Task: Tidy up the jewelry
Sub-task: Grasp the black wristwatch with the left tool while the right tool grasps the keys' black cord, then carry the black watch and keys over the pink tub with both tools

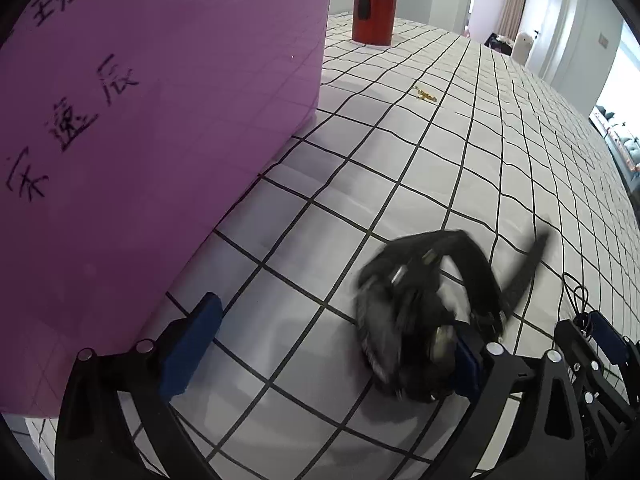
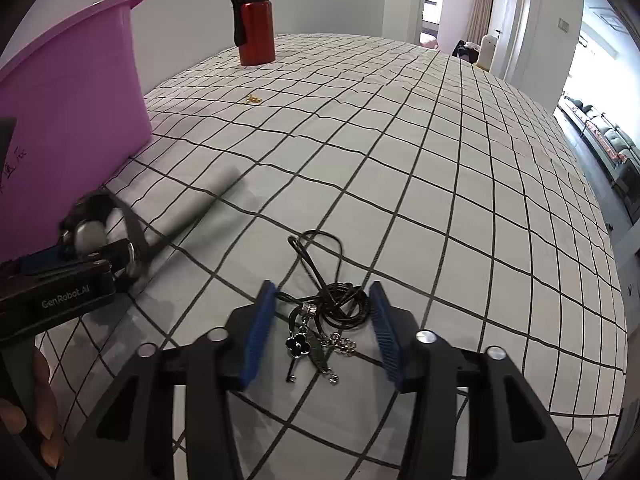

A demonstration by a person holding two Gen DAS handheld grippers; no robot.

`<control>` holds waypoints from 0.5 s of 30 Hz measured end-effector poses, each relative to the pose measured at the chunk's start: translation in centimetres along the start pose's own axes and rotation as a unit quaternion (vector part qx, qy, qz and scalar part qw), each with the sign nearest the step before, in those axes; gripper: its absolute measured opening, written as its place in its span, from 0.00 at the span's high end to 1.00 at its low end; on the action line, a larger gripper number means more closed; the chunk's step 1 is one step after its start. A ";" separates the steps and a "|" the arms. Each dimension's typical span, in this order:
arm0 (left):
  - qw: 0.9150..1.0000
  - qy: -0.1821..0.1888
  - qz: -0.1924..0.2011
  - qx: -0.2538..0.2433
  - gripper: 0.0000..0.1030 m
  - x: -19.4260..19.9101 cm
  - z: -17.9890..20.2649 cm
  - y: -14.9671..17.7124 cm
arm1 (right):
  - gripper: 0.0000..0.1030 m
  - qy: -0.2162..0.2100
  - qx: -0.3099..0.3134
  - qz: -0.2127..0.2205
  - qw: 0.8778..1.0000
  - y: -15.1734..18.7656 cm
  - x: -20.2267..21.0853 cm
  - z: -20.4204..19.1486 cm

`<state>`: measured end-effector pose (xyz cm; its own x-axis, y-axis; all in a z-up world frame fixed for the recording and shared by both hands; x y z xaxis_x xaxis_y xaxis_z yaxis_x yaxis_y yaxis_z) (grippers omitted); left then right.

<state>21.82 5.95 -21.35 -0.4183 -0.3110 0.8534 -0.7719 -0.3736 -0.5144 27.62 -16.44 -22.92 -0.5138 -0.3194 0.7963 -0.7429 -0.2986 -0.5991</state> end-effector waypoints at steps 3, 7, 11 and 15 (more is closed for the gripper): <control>1.000 0.007 0.010 -0.008 0.28 0.7 0.1 0.3 | 0.81 -0.001 0.002 0.002 1.000 0.2 0.2 -0.3; 0.998 0.032 0.022 -0.040 0.76 1.9 1.7 0.7 | 0.88 -0.010 -0.001 0.001 1.000 0.5 0.7 -0.5; 0.998 0.035 0.022 -0.042 0.78 2.3 1.9 1.1 | 0.89 -0.023 -0.009 0.008 1.000 1.1 1.8 -0.5; 0.998 0.046 0.014 -0.034 0.78 2.7 1.6 1.9 | 0.89 -0.030 -0.017 0.012 0.999 2.0 3.1 -0.2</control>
Point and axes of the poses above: each gripper's, at about its wrist camera, not at the fingertips, and x roughly against the way its jaws point, z to its right, y to its underside, the point moved 7 cm from there along -x, roughly the way its jaws point, and after that the axes turned 6 degrees about -y, right-handed, at the moved point
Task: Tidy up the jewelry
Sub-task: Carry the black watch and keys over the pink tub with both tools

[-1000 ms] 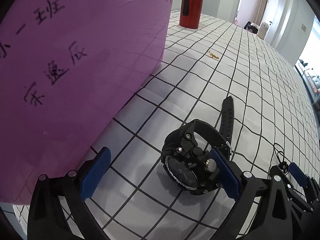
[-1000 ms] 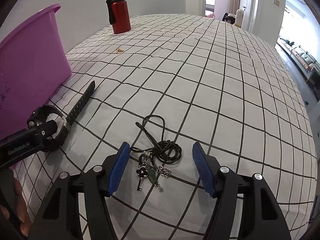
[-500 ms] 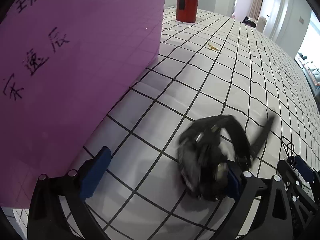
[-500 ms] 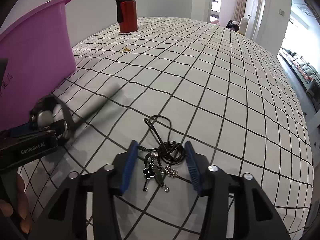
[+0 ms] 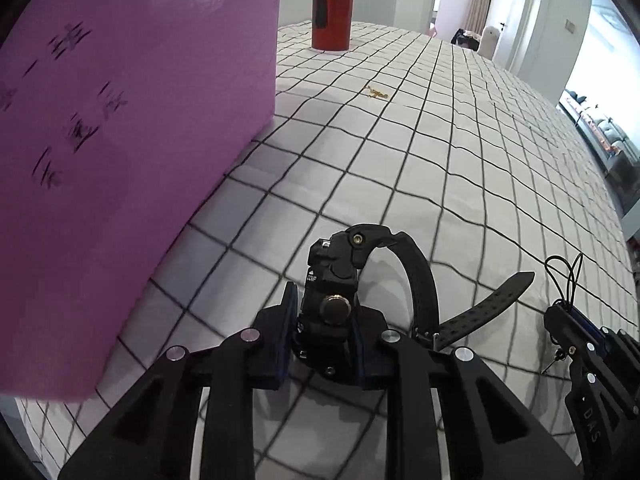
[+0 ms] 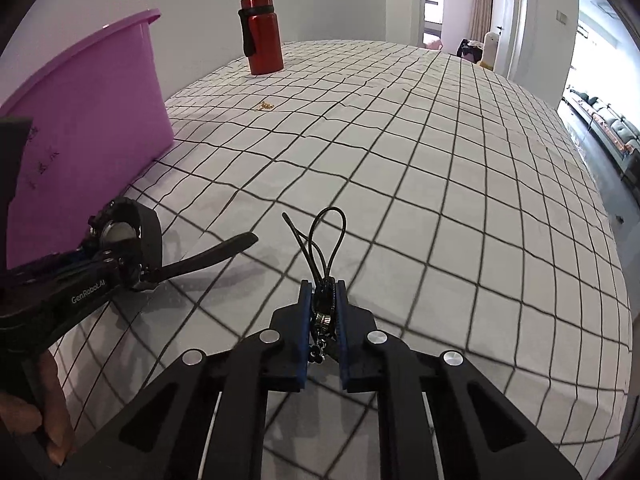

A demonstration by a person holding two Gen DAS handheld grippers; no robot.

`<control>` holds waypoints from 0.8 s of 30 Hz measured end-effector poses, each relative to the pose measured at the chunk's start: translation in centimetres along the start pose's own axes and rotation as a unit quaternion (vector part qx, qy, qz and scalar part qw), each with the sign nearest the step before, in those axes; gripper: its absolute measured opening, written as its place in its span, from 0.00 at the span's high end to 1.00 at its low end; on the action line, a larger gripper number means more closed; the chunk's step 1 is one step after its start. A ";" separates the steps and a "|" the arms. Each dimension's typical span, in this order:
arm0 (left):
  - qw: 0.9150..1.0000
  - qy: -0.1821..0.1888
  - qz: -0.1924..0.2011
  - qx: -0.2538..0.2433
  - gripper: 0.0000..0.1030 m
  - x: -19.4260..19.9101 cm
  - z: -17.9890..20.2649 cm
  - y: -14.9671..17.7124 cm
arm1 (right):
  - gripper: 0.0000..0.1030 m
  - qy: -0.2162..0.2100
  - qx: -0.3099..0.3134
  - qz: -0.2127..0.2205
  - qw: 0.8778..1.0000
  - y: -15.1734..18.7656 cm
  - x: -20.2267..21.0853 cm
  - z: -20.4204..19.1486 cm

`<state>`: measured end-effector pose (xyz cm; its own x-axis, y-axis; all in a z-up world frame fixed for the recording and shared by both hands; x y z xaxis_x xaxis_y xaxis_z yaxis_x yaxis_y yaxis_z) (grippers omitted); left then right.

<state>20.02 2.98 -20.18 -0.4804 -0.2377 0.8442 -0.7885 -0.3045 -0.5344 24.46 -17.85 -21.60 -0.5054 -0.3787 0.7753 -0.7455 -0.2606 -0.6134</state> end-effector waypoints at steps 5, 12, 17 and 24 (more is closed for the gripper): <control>1.000 0.010 -0.002 -0.004 0.78 2.2 0.5 1.9 | 0.89 -0.007 -0.009 -0.002 1.000 1.3 2.1 0.0; 1.000 0.017 -0.010 -0.008 0.78 6.8 0.9 4.9 | 0.89 -0.019 -0.008 -0.002 1.000 3.4 6.8 -0.3; 1.000 0.018 0.008 -0.007 0.78 11.3 0.8 5.6 | 0.89 -0.032 0.004 0.015 0.999 3.4 11.2 -0.8; 0.999 0.014 0.044 0.009 0.78 18.6 -0.6 4.5 | 0.89 -0.059 0.023 0.049 0.997 1.8 16.5 -2.4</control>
Point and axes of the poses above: each gripper's, at about its wrist camera, not at the fingertips, and x roughly against the way its jaws point, z to its right, y to its underside, the point moved 7 cm from there along -x, roughly the way its jaws point, and after that the axes turned 6 degrees about -y, right-handed, at the moved point
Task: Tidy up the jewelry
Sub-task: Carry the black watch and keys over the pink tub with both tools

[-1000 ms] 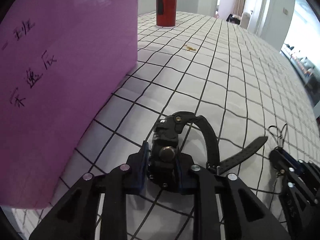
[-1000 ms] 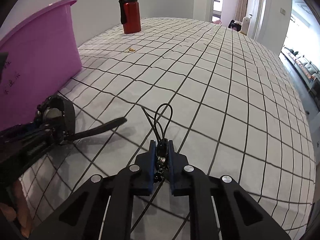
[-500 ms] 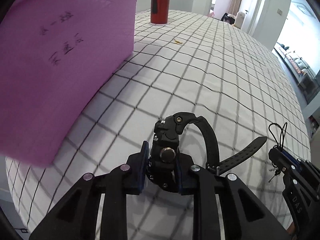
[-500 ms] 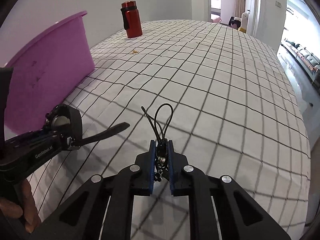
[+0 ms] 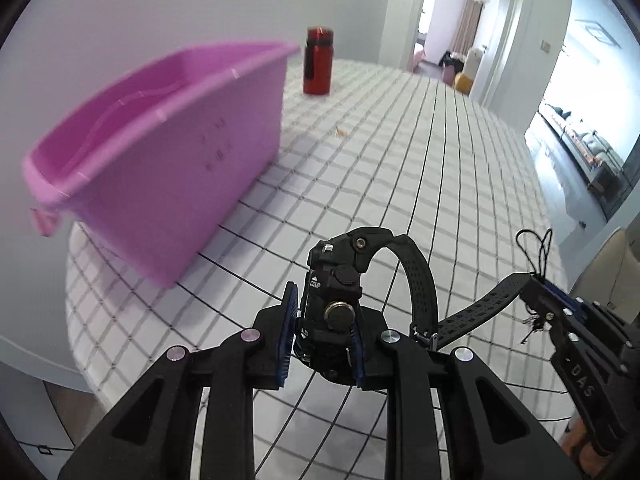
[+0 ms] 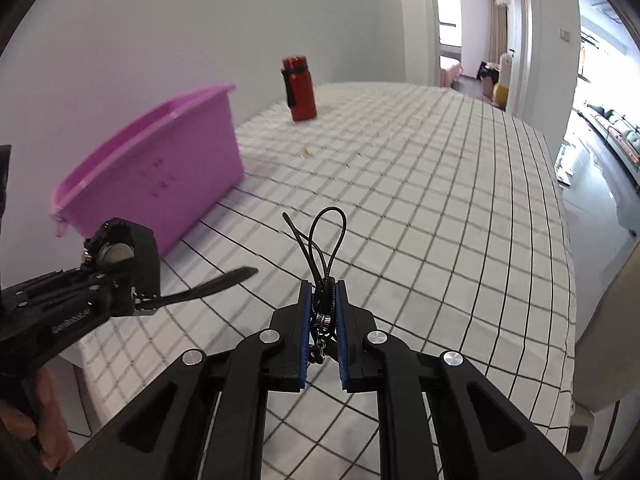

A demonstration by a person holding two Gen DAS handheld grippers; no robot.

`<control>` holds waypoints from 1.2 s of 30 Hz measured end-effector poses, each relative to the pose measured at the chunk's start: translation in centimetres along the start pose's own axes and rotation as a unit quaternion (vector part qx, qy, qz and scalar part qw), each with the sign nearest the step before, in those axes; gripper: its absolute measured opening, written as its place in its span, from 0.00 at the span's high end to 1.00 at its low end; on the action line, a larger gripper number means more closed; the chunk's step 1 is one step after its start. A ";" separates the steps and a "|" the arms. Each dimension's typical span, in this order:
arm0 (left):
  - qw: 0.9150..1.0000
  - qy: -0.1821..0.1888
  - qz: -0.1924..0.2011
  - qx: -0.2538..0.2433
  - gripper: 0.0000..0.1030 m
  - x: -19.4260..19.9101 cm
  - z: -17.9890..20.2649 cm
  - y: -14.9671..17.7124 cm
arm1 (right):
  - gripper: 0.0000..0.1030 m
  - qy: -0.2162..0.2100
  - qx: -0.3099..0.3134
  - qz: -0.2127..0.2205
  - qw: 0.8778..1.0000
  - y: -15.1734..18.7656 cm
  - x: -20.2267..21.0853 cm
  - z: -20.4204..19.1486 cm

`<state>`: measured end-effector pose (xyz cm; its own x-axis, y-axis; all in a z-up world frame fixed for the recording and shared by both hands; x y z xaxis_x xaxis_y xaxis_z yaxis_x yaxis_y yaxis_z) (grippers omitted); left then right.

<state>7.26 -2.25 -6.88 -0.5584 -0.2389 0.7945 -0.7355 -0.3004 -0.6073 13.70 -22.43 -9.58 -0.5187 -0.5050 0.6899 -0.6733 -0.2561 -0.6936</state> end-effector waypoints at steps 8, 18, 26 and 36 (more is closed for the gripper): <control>0.998 -0.012 0.058 0.023 0.78 7.0 -3.9 -3.9 | 0.89 -0.040 0.035 0.049 0.997 -4.9 3.7 -4.2; 0.994 -0.025 0.102 0.030 0.78 8.3 -11.7 -9.5 | 0.89 -0.075 0.045 0.099 0.991 -11.7 2.5 -12.5; 0.997 -0.009 0.081 -0.009 0.78 2.8 -20.3 -15.0 | 0.89 -0.067 0.009 0.088 0.994 -15.7 -4.7 -20.1; 0.998 0.020 0.033 -0.050 0.78 -5.2 -24.6 -20.0 | 0.89 -0.036 -0.033 0.062 0.997 -21.0 -12.4 -25.4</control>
Point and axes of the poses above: each gripper's, at about its wrist camera, not at the fingertips, and x roughly against the way its jaws point, z to its right, y to its underside, the point moved 7 cm from there along -x, roughly the way its jaws point, and after that the axes turned 6 degrees about -y, right-handed, at the moved point
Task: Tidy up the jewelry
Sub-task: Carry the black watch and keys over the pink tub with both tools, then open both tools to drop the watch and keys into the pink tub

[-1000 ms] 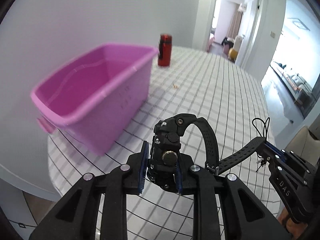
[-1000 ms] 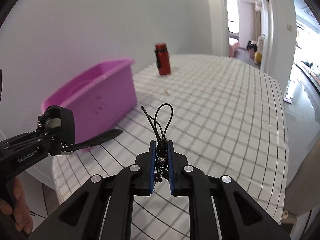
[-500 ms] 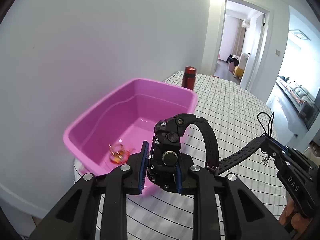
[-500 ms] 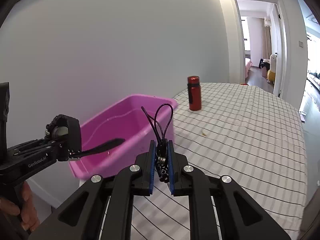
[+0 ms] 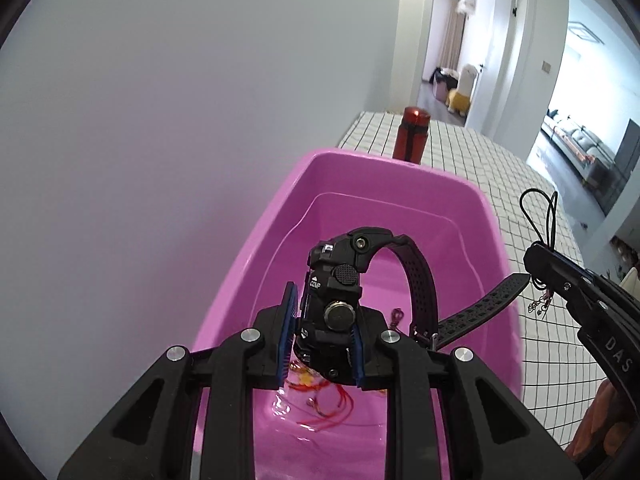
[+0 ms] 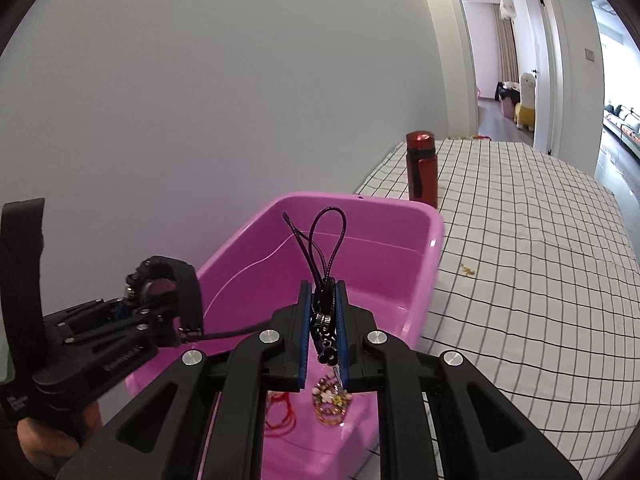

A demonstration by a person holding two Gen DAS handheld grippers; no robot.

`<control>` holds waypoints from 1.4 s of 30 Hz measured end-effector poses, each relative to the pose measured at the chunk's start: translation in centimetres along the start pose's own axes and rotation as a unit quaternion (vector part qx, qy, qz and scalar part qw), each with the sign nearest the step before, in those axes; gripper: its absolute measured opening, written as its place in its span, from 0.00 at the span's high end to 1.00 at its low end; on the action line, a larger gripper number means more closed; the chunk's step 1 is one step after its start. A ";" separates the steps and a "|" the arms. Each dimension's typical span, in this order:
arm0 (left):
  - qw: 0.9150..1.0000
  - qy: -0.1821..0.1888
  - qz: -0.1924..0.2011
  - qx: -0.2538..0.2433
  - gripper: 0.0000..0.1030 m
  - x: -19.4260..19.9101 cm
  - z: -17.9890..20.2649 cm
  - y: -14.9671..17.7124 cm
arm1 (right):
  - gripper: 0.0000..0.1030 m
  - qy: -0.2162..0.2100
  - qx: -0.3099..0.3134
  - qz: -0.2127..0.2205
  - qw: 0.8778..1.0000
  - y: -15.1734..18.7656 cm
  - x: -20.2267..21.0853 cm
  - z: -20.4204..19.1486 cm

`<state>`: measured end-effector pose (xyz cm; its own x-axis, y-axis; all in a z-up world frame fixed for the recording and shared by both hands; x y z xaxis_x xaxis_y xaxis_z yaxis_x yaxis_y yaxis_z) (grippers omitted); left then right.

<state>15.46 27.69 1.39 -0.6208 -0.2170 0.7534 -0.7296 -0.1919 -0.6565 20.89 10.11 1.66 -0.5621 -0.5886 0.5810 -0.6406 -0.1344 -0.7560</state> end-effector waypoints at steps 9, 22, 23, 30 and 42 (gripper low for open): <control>0.999 0.000 -0.045 0.000 0.78 -5.0 -0.3 -1.6 | 0.89 0.017 -0.021 -0.054 0.998 -1.2 -5.1 1.5; 0.992 -0.019 -0.124 -0.018 0.78 -9.4 0.3 0.3 | 0.89 0.028 -0.035 -0.130 0.990 0.2 -10.0 3.4; 0.992 -0.020 -0.126 -0.018 0.77 -9.5 0.3 0.3 | 0.88 0.028 -0.034 -0.135 0.990 0.2 -10.3 3.5; 0.994 -0.034 -0.098 -0.012 0.25 -8.9 0.1 -0.9 | 0.50 0.045 -0.026 -0.127 0.991 -0.5 -10.2 3.7; 0.995 -0.048 -0.085 -0.014 0.10 -7.8 -0.2 -0.9 | 0.46 0.060 -0.022 -0.122 0.990 -0.6 -8.7 3.8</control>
<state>20.88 29.71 -3.87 -0.4585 -0.2737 0.8455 -0.8301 -0.2080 -0.5174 28.17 12.28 -4.13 -0.4437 -0.4432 0.7789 -0.7857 -0.2258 -0.5760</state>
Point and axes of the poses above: each gripper's, at about its wrist camera, not at the fingertips, and x roughly against the way its jaws point, z to its right, y to its underside, the point moved 7 cm from there along -x, roughly the way its jaws point, and after that the axes turned 6 degrees about -y, right-handed, at the moved point
